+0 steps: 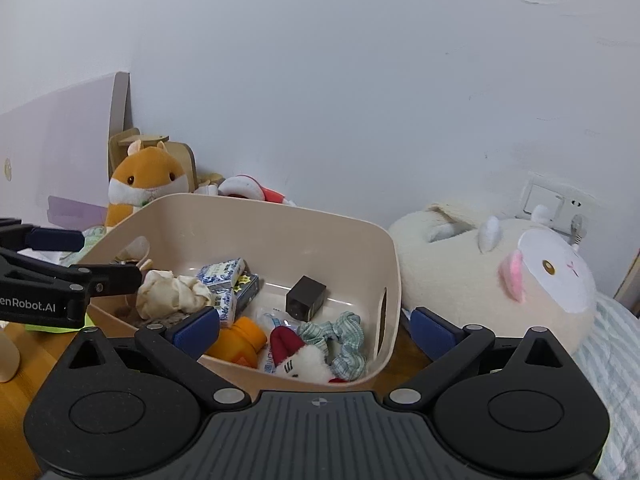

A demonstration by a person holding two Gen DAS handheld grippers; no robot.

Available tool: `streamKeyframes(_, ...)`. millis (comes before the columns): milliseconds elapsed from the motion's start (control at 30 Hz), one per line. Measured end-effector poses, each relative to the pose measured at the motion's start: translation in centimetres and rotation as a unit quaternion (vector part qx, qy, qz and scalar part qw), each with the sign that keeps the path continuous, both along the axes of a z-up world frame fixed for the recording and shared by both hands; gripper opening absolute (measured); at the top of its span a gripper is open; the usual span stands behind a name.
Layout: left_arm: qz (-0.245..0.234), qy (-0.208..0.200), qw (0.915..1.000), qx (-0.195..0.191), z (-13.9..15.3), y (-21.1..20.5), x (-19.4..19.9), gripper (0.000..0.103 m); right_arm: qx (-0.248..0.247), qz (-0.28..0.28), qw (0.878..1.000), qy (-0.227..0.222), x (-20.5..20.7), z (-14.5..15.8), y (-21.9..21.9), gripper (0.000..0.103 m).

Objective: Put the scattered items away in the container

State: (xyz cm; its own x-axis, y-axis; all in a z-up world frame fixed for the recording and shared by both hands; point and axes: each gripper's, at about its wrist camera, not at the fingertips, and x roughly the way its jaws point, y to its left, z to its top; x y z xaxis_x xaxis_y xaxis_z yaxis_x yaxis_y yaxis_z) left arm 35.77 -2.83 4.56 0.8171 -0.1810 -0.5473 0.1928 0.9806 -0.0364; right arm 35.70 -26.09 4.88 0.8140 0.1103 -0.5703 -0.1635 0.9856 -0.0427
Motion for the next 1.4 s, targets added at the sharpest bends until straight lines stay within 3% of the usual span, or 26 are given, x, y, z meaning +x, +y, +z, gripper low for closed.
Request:
streamKeyframes(767, 0.019, 0.001, 0.9997, -0.012, 2.2, 0.5, -12.0, 0.090, 0.013, -0.049, 0.999, -0.012, -11.2, 1.6, 0.9, 0.103)
streamKeyframes(933, 0.015, 0.007, 0.9997, -0.017, 1.9, 0.3, -14.8, 0.090, 0.041, -0.052, 0.998, -0.012, -13.9, 1.7, 0.4, 0.103)
streamKeyframes(1400, 0.041, 0.000, 0.9992, -0.005, 1.3, -0.1, -21.7, 0.090, 0.052, -0.052, 0.997, -0.027, -21.2, 0.1, 1.3, 0.103)
